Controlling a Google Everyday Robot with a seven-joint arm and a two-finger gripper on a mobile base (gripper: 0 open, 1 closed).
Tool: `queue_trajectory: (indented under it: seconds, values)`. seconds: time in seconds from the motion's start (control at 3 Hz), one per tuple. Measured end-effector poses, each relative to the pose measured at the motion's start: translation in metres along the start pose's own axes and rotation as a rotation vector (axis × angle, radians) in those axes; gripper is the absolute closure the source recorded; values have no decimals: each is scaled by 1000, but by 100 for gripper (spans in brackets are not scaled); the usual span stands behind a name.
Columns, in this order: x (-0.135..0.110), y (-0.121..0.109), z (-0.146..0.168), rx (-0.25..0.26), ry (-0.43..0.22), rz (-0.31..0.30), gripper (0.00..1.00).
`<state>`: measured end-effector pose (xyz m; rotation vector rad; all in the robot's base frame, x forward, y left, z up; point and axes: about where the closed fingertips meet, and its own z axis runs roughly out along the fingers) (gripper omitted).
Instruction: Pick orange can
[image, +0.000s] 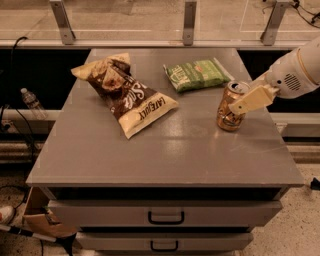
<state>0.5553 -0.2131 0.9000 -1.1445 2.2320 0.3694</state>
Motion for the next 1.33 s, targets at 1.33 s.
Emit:
queue_trajectory:
  seconds: [1.33]
  values:
    - [-67, 13, -38, 14, -54, -204, 100]
